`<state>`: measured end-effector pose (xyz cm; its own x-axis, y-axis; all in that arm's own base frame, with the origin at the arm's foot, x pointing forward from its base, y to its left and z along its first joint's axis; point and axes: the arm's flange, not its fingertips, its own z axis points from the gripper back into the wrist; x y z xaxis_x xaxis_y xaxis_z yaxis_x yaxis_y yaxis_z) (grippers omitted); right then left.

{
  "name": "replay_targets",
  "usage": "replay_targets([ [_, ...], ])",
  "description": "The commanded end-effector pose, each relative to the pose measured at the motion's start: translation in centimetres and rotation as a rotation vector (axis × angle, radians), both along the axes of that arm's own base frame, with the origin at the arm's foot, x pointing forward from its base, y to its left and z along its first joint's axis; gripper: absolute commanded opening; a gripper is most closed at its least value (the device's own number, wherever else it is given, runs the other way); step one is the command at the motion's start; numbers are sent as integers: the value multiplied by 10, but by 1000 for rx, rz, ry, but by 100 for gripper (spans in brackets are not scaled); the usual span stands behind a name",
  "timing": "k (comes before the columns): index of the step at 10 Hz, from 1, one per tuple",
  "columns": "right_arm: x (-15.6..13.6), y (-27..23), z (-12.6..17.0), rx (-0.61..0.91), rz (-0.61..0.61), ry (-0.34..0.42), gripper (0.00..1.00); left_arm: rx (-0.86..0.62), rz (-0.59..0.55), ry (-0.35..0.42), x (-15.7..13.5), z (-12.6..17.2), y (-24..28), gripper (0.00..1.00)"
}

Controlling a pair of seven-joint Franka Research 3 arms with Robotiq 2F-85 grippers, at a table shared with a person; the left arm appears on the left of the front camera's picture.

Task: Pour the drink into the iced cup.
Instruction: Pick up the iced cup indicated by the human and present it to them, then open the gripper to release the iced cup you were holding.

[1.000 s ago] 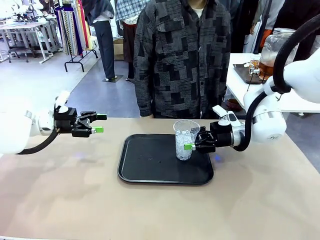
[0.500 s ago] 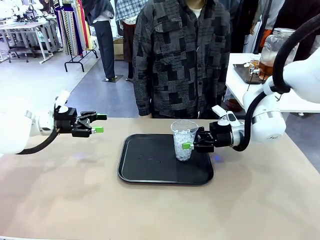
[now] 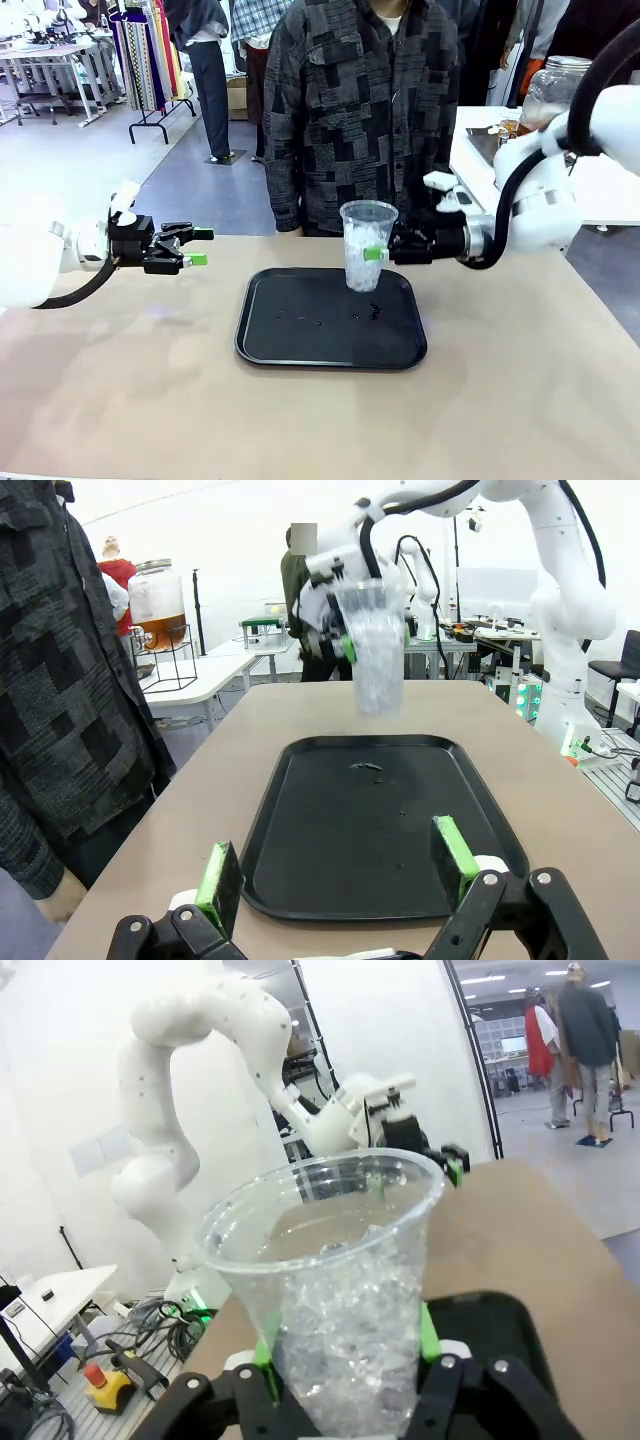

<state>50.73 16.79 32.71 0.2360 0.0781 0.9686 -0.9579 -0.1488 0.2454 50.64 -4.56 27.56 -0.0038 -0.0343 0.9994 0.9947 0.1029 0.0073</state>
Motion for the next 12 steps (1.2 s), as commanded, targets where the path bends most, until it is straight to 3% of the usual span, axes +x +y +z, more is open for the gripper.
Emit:
replay_targets([
  [1, 9, 9, 43, -39, 6, -14, 62, -4, 3, -2, 0, 2, 0, 100],
  [4, 21, 22, 81, -24, -14, -82, 62, -4, 3, -2, 0, 2, 0, 100],
  [5, 22, 26, 82, -13, -31, -111, 62, -4, 3, -2, 0, 2, 0, 100],
  [12, 16, 14, 79, -19, -1, -85, 62, -4, 3, -2, 0, 2, 0, 100],
])
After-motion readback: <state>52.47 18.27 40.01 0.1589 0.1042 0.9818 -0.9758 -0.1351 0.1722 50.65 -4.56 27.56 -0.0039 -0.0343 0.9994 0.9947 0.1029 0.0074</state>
